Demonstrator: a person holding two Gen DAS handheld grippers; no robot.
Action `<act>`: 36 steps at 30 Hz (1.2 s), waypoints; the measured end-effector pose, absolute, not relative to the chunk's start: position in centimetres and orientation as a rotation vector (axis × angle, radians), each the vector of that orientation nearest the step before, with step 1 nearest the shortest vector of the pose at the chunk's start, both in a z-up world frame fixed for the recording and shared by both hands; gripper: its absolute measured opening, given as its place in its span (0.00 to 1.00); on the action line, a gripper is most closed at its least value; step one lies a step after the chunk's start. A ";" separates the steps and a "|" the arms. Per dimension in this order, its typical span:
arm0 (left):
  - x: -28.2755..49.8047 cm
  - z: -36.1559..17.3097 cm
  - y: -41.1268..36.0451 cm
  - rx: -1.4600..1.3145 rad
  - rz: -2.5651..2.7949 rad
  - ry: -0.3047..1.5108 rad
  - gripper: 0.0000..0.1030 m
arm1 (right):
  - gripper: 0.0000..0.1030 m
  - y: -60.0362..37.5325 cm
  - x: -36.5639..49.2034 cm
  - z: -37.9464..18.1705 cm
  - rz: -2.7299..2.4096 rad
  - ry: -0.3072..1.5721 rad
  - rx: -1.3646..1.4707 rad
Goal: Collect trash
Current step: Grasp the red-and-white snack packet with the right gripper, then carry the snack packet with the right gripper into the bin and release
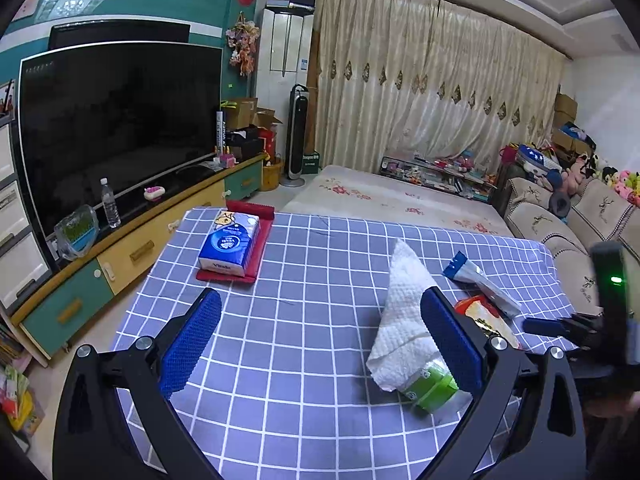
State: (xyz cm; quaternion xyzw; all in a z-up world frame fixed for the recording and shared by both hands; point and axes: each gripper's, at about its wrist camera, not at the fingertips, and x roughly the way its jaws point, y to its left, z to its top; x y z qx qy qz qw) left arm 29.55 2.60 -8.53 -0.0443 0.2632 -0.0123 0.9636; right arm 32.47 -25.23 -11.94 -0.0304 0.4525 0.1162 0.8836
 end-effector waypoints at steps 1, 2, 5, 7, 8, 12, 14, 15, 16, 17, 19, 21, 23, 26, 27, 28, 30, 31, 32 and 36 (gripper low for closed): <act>29.6 -8.6 2.3 -0.088 -0.026 0.536 0.95 | 0.74 -25.0 32.9 -12.2 0.222 0.951 -0.063; 29.6 -8.6 2.3 -0.088 -0.026 0.538 0.95 | 0.73 -24.9 33.2 -12.3 0.214 0.961 -0.063; 29.5 -8.7 2.0 -0.095 -0.035 0.543 0.95 | 0.52 -24.7 33.3 -12.8 0.213 0.977 -0.067; 29.5 -8.8 1.9 -0.097 -0.035 0.545 0.95 | 0.42 -24.6 33.1 -12.9 0.223 0.980 -0.066; 29.5 -8.8 2.0 -0.097 -0.034 0.545 0.95 | 0.33 -24.6 32.9 -12.8 0.227 0.978 -0.061; 29.5 -8.9 2.0 -0.097 -0.029 0.541 0.95 | 0.17 -24.9 31.5 -12.2 0.247 0.960 -0.039; 29.3 -8.8 2.0 -0.098 -0.025 0.539 0.95 | 0.17 -25.4 30.3 -11.4 0.268 0.939 -0.021; 29.4 -8.9 1.9 -0.098 -0.024 0.540 0.95 | 0.17 -25.6 29.8 -11.1 0.277 0.933 -0.017; 29.4 -9.0 1.9 -0.099 -0.025 0.542 0.95 | 0.17 -25.9 28.9 -10.6 0.297 0.926 0.001; 29.3 -9.0 2.0 -0.099 -0.025 0.543 0.95 | 0.17 -26.2 28.3 -10.3 0.310 0.921 0.011; 29.3 -9.1 1.8 -0.095 -0.022 0.545 0.95 | 0.17 -26.7 26.5 -9.5 0.343 0.907 0.027; 29.4 -9.1 1.7 -0.091 -0.022 0.546 0.95 | 0.17 -27.6 24.5 -8.5 0.360 0.884 0.036; 29.3 -9.2 1.6 -0.091 -0.023 0.547 0.95 | 0.17 -29.3 22.5 -7.6 0.351 0.857 0.063; 29.3 -9.2 1.3 -0.086 -0.026 0.548 0.95 | 0.18 -33.4 20.1 -6.6 0.269 0.814 0.119; 29.2 -9.3 1.2 -0.084 -0.027 0.549 0.95 | 0.18 -35.4 19.1 -6.5 0.213 0.799 0.138; 29.2 -9.3 1.1 -0.083 -0.029 0.549 0.95 | 0.20 -36.9 18.5 -6.5 0.171 0.793 0.151; 29.2 -9.3 0.9 -0.080 -0.033 0.549 0.95 | 0.22 -40.8 17.3 -6.9 0.062 0.795 0.186; 29.2 -9.3 0.8 -0.076 -0.036 0.550 0.95 | 0.23 -43.4 16.6 -7.4 -0.010 0.801 0.213; 29.1 -9.3 0.6 -0.074 -0.038 0.550 0.95 | 0.23 -46.0 15.9 -8.0 -0.086 0.810 0.235; 29.0 -9.4 0.1 -0.065 -0.050 0.551 0.95 | 0.23 -54.0 14.0 -10.8 -0.333 0.861 0.287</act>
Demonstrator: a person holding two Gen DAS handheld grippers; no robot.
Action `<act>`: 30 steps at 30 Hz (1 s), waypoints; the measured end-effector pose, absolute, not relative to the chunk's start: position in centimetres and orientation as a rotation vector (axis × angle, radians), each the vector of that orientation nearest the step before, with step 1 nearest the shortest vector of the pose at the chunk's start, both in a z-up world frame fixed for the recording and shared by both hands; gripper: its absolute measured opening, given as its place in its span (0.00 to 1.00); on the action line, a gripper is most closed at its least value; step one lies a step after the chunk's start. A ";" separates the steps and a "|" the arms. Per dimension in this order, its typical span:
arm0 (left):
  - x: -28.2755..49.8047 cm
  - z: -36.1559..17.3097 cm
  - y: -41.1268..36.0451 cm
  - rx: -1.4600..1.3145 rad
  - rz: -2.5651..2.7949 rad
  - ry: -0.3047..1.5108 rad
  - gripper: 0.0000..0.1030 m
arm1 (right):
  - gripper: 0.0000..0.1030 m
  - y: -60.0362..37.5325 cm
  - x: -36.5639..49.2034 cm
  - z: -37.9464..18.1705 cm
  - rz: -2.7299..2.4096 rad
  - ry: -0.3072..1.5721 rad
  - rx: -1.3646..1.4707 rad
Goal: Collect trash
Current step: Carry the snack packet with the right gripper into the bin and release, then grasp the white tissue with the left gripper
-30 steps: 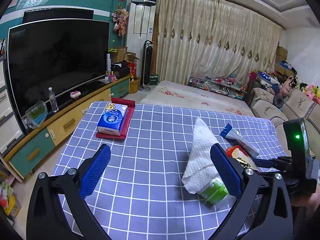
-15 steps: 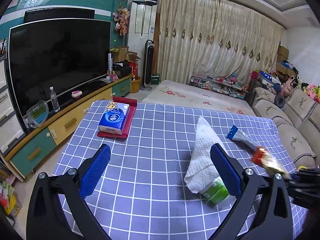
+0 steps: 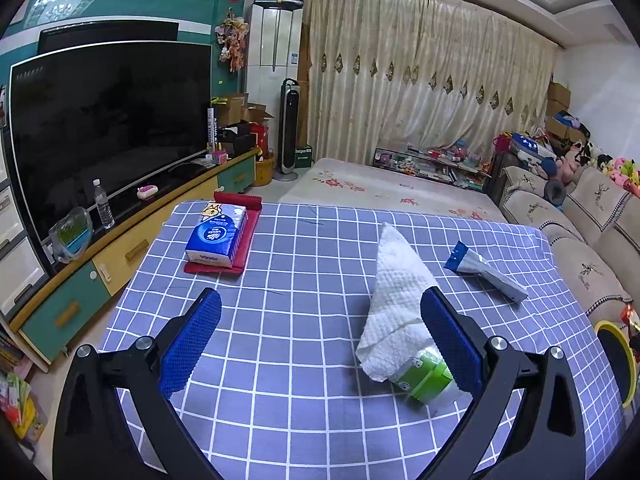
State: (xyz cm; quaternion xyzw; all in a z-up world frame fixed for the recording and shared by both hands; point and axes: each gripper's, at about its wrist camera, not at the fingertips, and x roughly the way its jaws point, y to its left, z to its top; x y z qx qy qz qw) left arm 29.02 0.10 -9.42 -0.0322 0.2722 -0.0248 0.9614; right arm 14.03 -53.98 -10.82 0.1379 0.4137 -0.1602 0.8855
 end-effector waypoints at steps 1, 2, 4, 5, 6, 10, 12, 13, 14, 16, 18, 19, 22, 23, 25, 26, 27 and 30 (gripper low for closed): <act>29.1 -9.4 0.1 -0.066 -0.054 0.554 0.95 | 0.24 -55.2 13.9 -11.5 -0.366 0.872 0.296; 29.1 -9.4 0.0 -0.068 -0.059 0.557 0.95 | 0.30 -56.6 13.7 -12.3 -0.403 0.886 0.303; 29.2 -9.6 -0.2 -0.072 -0.067 0.566 0.95 | 0.44 -58.3 13.8 -13.8 -0.450 0.911 0.295; 29.2 -9.6 -0.2 -0.072 -0.069 0.569 0.95 | 0.51 -59.1 13.8 -14.3 -0.462 0.917 0.293; 29.2 -9.7 -0.3 -0.070 -0.069 0.571 0.95 | 0.54 -59.8 13.9 -14.8 -0.476 0.924 0.294; 29.3 -9.8 -0.5 -0.067 -0.078 0.580 0.95 | 0.68 -60.7 13.3 -15.4 -0.525 0.912 0.317; 29.4 -9.8 -0.6 -0.075 -0.097 0.589 0.95 | 0.71 -60.0 13.3 -15.3 -0.507 0.890 0.325; 29.4 -9.8 -0.9 -0.078 -0.113 0.594 0.95 | 0.72 -59.6 13.5 -15.2 -0.499 0.879 0.324; 29.6 -9.8 -1.0 -0.076 -0.117 0.600 0.95 | 0.73 -59.3 13.3 -14.9 -0.493 0.868 0.319; 30.0 -9.7 -1.5 -0.069 -0.133 0.623 0.95 | 0.73 -58.6 13.8 -14.5 -0.482 0.857 0.313; 31.0 -9.6 -2.1 -0.063 -0.176 0.673 0.95 | 0.73 -58.2 14.1 -14.1 -0.461 0.847 0.319; 31.5 -9.4 -2.3 -0.061 -0.184 0.692 0.95 | 0.73 -57.9 14.2 -14.1 -0.448 0.844 0.320; 33.4 -8.9 -3.2 -0.034 -0.207 0.719 0.95 | 0.73 -57.4 14.5 -13.9 -0.430 0.840 0.312; 34.1 -8.9 -3.5 -0.023 -0.212 0.732 0.95 | 0.73 -57.4 14.6 -14.0 -0.425 0.841 0.314; 35.5 -9.2 -4.3 -0.015 -0.238 0.772 0.84 | 0.73 -57.4 14.7 -14.1 -0.418 0.843 0.318; 36.1 -9.4 -4.7 -0.012 -0.248 0.791 0.82 | 0.73 -57.4 14.7 -14.2 -0.416 0.844 0.319; 36.7 -9.6 -5.1 -0.004 -0.255 0.809 0.78 | 0.73 -57.4 14.6 -14.3 -0.413 0.845 0.321; 38.3 -10.6 -6.5 0.036 -0.249 0.853 0.71 | 0.73 -57.4 14.4 -14.5 -0.409 0.846 0.326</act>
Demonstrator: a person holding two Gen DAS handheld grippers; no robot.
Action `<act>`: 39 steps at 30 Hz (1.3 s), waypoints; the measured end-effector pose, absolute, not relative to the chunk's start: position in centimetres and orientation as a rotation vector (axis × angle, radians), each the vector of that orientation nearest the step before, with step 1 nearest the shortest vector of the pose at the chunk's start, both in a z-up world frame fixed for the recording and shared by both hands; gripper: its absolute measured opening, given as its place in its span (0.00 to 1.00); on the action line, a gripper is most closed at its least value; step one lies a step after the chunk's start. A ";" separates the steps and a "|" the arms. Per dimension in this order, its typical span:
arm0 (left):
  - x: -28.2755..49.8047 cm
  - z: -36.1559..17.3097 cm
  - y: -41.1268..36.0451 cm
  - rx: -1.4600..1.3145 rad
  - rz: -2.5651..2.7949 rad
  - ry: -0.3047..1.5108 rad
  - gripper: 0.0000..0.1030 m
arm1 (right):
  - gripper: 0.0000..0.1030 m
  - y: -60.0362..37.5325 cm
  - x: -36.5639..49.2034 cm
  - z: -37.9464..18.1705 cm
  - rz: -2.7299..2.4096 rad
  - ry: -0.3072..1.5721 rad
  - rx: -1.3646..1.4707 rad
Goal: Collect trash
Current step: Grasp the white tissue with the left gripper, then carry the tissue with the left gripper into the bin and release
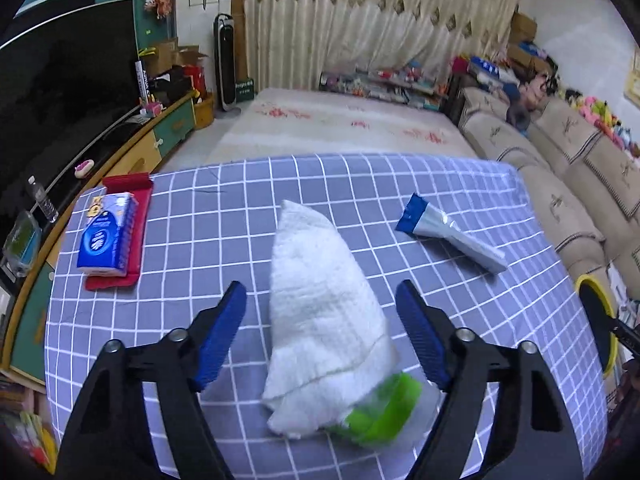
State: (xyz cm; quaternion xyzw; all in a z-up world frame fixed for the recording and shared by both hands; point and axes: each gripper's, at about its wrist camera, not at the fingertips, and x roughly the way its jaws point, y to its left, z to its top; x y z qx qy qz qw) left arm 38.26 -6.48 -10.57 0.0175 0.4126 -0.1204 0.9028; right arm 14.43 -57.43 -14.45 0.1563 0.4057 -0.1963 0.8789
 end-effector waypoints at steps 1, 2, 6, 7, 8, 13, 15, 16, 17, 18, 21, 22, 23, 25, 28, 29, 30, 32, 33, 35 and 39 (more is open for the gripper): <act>38.7 -10.8 -6.7 0.045 -0.247 0.862 0.70 | 0.73 -57.4 14.4 -14.5 -0.407 0.849 0.326; 38.9 -11.0 -6.9 0.052 -0.245 0.869 0.69 | 0.73 -57.5 14.3 -14.6 -0.407 0.850 0.325; 40.3 -12.5 -7.3 0.053 -0.235 0.925 0.40 | 0.73 -57.6 14.0 -14.5 -0.407 0.846 0.327; 40.5 -12.7 -7.2 0.045 -0.239 0.933 0.26 | 0.73 -57.7 13.9 -14.5 -0.406 0.842 0.330; 40.7 -12.8 -7.2 0.037 -0.244 0.939 0.21 | 0.73 -57.7 13.9 -14.4 -0.406 0.839 0.332; 40.4 -11.3 -7.1 0.042 -0.238 0.880 0.11 | 0.73 -58.0 13.7 -14.4 -0.408 0.833 0.340; 39.8 -9.6 -7.3 0.059 -0.228 0.834 0.11 | 0.73 -57.9 13.6 -14.2 -0.404 0.828 0.340; 39.7 -8.8 -7.4 0.065 -0.231 0.819 0.11 | 0.73 -57.9 13.6 -14.1 -0.400 0.825 0.341; 39.3 -7.9 -7.6 0.070 -0.238 0.803 0.11 | 0.73 -57.8 13.5 -14.0 -0.399 0.822 0.341; 38.8 -6.9 -8.2 0.082 -0.252 0.785 0.11 | 0.73 -57.8 13.4 -13.9 -0.397 0.817 0.340; 36.9 -4.5 -10.1 0.117 -0.301 0.741 0.11 | 0.73 -57.8 12.9 -13.1 -0.401 0.792 0.331; 36.4 -4.0 -10.9 0.126 -0.316 0.730 0.11 | 0.73 -57.9 12.5 -12.7 -0.406 0.781 0.328; 35.6 -3.5 -11.9 0.140 -0.336 0.714 0.11 | 0.73 -58.0 12.1 -12.3 -0.410 0.770 0.326; 34.0 -2.5 -14.6 0.164 -0.386 0.688 0.11 | 0.73 -58.4 11.2 -11.6 -0.419 0.750 0.323; 31.9 -2.2 -18.7 0.189 -0.469 0.676 0.12 | 0.73 -59.1 9.4 -10.6 -0.437 0.724 0.311; 31.2 -2.2 -20.6 0.200 -0.506 0.675 0.12 | 0.73 -59.4 8.6 -10.3 -0.446 0.716 0.309; 30.6 -2.4 -22.6 0.212 -0.547 0.679 0.12 | 0.74 -59.9 7.8 -10.0 -0.453 0.704 0.312; 29.4 -2.8 -26.1 0.228 -0.612 0.692 0.12 | 0.75 -60.7 6.4 -9.6 -0.467 0.690 0.319; 28.7 -3.3 -28.7 0.243 -0.661 0.705 0.12 | 0.75 -61.0 5.8 -9.4 -0.472 0.685 0.322; 27.7 -4.1 -32.7 0.267 -0.725 0.722 0.12 | 0.76 -62.1 4.2 -9.0 -0.493 0.668 0.332; 25.0 -6.4 -41.2 0.318 -0.856 0.767 0.12 | 0.76 -64.0 1.7 -8.6 -0.530 0.650 0.344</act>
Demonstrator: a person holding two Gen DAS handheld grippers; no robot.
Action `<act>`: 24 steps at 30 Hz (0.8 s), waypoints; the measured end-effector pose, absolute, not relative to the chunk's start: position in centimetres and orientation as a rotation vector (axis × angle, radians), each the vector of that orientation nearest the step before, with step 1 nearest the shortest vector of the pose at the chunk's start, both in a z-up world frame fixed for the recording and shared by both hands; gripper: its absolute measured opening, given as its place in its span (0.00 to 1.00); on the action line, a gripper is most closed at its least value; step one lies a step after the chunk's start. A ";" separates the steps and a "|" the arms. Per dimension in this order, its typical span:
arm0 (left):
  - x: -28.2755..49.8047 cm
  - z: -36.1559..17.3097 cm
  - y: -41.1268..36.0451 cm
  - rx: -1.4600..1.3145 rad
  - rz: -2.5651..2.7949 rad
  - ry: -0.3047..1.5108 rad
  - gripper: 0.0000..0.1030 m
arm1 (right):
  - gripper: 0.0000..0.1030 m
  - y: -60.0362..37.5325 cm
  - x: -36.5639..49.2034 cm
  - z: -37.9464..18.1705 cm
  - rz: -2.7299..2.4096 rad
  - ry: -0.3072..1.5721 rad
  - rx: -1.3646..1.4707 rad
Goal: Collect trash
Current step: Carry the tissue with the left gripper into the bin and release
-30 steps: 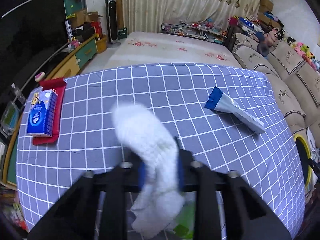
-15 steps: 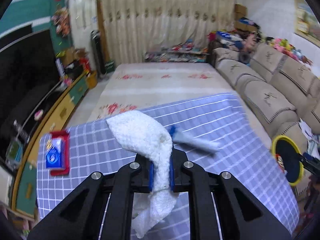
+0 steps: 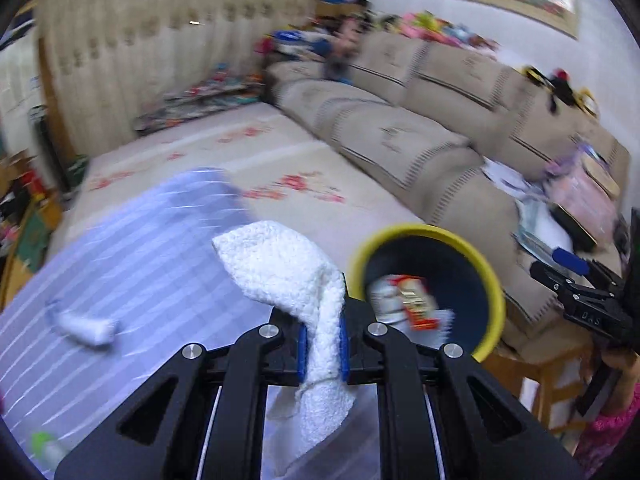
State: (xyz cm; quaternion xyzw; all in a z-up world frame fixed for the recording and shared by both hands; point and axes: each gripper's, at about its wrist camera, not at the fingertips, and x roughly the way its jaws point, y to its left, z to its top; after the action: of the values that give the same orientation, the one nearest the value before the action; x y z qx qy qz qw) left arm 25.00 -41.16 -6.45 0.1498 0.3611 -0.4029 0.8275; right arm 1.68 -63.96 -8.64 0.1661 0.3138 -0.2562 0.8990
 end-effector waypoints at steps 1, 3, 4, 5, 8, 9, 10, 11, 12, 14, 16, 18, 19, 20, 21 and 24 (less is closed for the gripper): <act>24.3 -7.2 -43.4 0.334 -0.886 0.780 0.12 | 0.76 -64.6 0.9 -8.6 -0.542 0.646 0.349; 22.9 -8.5 -47.2 0.363 -0.934 0.800 0.12 | 0.76 -65.3 0.1 -8.5 -0.555 0.643 0.354; 22.4 -9.1 -48.6 0.374 -0.945 0.806 0.12 | 0.76 -65.7 -0.4 -8.4 -0.564 0.641 0.356; 22.1 -9.6 -49.8 0.385 -0.953 0.813 0.12 | 0.76 -66.0 -0.8 -8.4 -0.569 0.640 0.358; 21.4 -11.4 -53.1 0.409 -0.969 0.846 0.15 | 0.76 -66.8 -1.5 -8.4 -0.578 0.636 0.364; 21.3 -12.0 -54.0 0.425 -0.966 0.853 0.19 | 0.76 -67.0 -1.6 -8.5 -0.580 0.636 0.365; 21.4 -12.5 -54.8 0.442 -0.965 0.860 0.34 | 0.76 -67.1 -1.7 -8.6 -0.581 0.637 0.366; 21.5 -13.1 -55.3 0.452 -0.958 0.867 0.48 | 0.76 -67.3 -1.6 -8.6 -0.580 0.639 0.367; 21.7 -13.5 -55.7 0.450 -0.946 0.873 0.71 | 0.76 -67.4 -1.5 -8.6 -0.578 0.642 0.369; 22.2 -14.3 -56.6 0.468 -0.930 0.885 0.77 | 0.76 -67.3 -1.2 -8.7 -0.573 0.645 0.369; 22.6 -14.7 -56.7 0.469 -0.931 0.902 0.77 | 0.76 -67.2 -1.1 -8.8 -0.569 0.645 0.367; 22.7 -14.5 -55.7 0.450 -0.939 0.904 0.77 | 0.76 -67.0 -0.9 -8.8 -0.566 0.646 0.365; 22.8 -14.3 -55.1 0.444 -0.940 0.898 0.77 | 0.76 -66.9 -0.8 -8.8 -0.565 0.646 0.365; 22.9 -13.7 -54.2 0.429 -0.942 0.886 0.77 | 0.76 -66.8 -0.7 -8.8 -0.564 0.647 0.364; 23.1 -13.0 -53.0 0.411 -0.942 0.874 0.77 | 0.76 -66.7 -0.6 -8.9 -0.563 0.650 0.362; 24.1 -10.5 -48.2 0.337 -0.908 0.839 0.80 | 0.77 -66.2 0.1 -9.1 -0.551 0.662 0.359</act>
State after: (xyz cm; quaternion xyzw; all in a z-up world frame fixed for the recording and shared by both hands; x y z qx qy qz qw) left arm 24.06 -48.18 -10.48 0.1573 0.3913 -0.4235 0.8017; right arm 0.05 -66.21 -9.10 0.1730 0.3192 -0.2655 0.8931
